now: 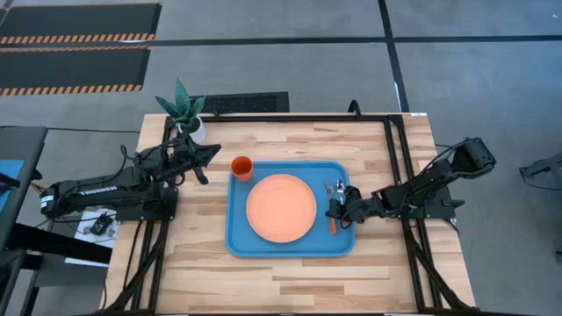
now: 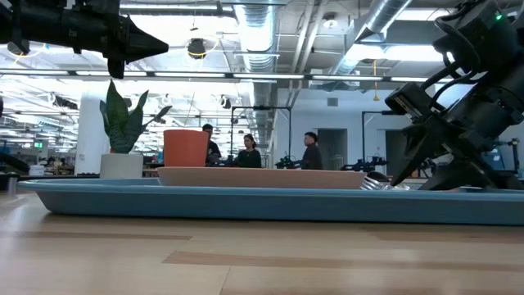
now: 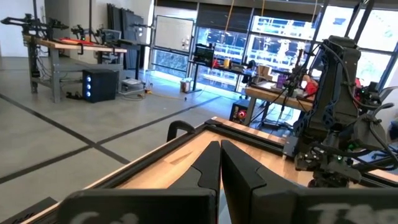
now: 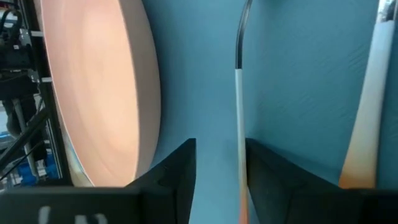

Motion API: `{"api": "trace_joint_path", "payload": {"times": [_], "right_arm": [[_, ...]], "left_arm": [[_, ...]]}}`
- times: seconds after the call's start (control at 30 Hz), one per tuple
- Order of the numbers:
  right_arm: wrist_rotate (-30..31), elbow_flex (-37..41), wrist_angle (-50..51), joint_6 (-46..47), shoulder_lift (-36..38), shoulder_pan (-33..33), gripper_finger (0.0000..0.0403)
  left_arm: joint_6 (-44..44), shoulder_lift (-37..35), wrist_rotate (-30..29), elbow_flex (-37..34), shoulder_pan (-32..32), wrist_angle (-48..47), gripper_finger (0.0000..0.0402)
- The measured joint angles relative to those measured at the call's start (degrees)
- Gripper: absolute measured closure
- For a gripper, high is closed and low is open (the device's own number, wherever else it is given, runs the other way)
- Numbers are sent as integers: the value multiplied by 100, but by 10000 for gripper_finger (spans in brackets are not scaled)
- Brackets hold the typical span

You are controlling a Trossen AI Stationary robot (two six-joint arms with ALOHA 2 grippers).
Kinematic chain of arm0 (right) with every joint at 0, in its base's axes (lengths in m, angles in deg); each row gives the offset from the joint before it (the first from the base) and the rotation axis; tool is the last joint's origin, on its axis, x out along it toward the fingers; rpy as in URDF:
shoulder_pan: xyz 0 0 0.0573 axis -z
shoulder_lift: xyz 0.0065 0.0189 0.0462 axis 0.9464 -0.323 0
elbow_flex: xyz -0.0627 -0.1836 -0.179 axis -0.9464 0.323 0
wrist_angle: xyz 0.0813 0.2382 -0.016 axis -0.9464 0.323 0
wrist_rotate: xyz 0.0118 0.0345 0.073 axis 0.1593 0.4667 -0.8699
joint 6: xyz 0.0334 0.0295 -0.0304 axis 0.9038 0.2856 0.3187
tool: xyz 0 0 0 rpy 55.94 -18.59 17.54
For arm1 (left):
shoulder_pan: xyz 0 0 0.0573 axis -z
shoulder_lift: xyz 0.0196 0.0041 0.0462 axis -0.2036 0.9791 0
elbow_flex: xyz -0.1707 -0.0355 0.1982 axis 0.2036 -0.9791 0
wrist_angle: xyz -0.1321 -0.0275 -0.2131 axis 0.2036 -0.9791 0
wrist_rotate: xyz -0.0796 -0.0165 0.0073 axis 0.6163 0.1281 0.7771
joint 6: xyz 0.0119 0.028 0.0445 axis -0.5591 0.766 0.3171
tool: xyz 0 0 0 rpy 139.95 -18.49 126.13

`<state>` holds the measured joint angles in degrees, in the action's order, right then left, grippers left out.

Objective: Pick and place plate/cup/fork/spoon on tray
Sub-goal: Put the orange fork on the blue tray to the right of the orange plate

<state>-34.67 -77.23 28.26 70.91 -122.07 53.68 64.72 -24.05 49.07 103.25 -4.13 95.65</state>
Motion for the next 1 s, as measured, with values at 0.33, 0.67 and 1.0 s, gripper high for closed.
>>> {"api": "trace_joint_path", "payload": {"times": [0.33,0.67,1.0], "right_arm": [[-49,-56,-104,-75,0,119,252],[-600,-595,896,-940,0,552,239],[-767,-1254,2433,-1686,0,751,244]], "left_arm": [[0,0,2,0,0,-2,401],[1,0,2,2,0,-17,401],[0,0,0,2,0,-39,401]]}}
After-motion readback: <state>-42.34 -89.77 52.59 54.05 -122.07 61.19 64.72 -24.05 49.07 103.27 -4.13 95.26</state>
